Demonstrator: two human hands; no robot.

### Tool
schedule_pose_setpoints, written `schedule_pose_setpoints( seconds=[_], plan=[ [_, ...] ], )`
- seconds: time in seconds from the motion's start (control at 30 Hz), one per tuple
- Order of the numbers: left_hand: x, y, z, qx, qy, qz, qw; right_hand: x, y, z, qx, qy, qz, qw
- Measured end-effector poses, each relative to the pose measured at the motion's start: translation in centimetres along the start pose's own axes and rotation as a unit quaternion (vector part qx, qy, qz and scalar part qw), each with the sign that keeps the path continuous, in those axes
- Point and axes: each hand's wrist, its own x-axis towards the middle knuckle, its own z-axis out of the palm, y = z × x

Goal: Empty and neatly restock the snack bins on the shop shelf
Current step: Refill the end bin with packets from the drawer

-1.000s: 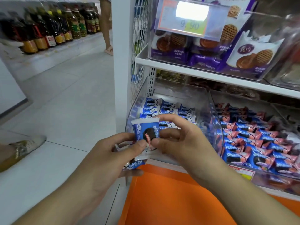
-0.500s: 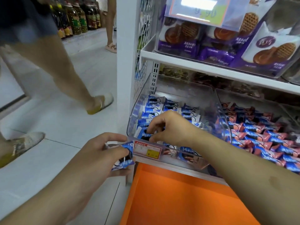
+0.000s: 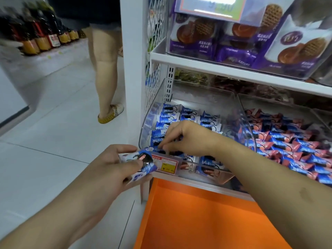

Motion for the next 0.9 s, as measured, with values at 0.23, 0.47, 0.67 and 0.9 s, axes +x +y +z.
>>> schedule_pose_setpoints(
  seconds=[0.23, 0.47, 0.67, 0.9],
  plan=[
    [-0.7, 0.4, 1.4, -0.03, -0.097, 0.045, 0.994, -5.8, -2.4, -1.6, 0.192, 0.016, -0.008, 0.981],
    [-1.9, 0.8, 5.0, 0.046, -0.085, 0.111, 0.989, -9.2, -3.1, -1.3, 0.234, 0.084, 0.038, 0.968],
    [-1.4, 1.6, 7.1, 0.133, -0.039, 0.158, 0.978, -10.4, -2.2, -1.8, 0.354, 0.215, 0.054, 0.909],
    [-1.0, 1.0, 8.8, 0.121, -0.034, 0.189, 0.974, -10.7, -0.9, -0.7, 0.389, 0.219, 0.045, 0.894]
  ],
)
